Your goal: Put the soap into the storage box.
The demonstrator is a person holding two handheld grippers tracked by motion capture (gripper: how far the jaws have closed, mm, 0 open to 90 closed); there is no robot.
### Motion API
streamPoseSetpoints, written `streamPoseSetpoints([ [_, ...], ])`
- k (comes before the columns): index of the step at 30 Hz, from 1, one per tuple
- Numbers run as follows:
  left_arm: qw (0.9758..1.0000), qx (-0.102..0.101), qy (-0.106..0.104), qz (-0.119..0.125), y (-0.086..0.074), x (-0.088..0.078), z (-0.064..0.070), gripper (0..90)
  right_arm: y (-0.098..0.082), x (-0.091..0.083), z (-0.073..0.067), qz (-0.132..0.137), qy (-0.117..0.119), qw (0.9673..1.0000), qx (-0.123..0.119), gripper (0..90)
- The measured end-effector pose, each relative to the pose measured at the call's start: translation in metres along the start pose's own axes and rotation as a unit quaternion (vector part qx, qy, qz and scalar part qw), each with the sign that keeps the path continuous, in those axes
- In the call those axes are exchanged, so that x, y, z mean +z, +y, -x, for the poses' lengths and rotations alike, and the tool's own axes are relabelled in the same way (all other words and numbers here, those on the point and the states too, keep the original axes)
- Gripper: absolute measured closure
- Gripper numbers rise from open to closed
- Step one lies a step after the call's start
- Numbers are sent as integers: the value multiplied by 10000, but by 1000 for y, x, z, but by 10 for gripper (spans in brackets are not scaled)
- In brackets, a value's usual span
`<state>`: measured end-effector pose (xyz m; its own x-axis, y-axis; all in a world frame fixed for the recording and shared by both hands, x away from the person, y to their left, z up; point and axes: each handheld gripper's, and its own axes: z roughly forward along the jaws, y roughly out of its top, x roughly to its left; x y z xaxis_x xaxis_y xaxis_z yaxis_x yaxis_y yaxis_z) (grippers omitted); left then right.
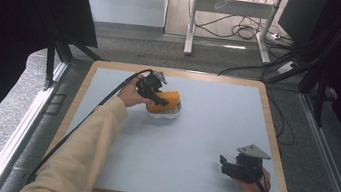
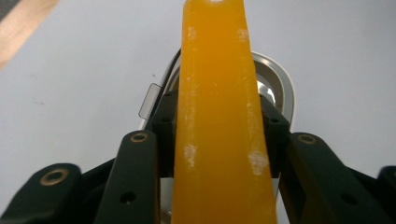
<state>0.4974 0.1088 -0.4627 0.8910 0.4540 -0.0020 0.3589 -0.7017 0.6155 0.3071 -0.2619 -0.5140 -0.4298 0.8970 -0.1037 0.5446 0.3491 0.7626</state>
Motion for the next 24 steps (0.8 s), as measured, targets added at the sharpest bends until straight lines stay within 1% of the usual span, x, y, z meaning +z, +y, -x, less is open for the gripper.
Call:
streamPoseSetpoints([
  [2,10000,37,34,11,0,-1,-1,591,0,0,0,4,7,10000,-4,151],
  [6,9997,67,222,58,1,-6,-2,549,0,0,0,17,23,10000,-7,150],
  [10,9988,48,477,86,1,-13,-4,488,0,0,0,19,24,10000,-5,150],
  [11,9983,55,579,102,2,-16,-5,472,0,0,0,18,23,10000,-6,150],
  [14,9969,43,755,197,3,-22,-5,433,0,0,-1,8,30,10000,0,150],
  [18,9964,46,787,318,4,-31,-3,401,0,0,-1,4,27,10000,-3,150],
  [21,9958,74,852,331,5,-35,-1,393,0,0,-1,3,27,10000,-2,151],
  [24,9958,78,833,371,5,-40,2,387,0,0,-1,16,24,10000,0,150],
])
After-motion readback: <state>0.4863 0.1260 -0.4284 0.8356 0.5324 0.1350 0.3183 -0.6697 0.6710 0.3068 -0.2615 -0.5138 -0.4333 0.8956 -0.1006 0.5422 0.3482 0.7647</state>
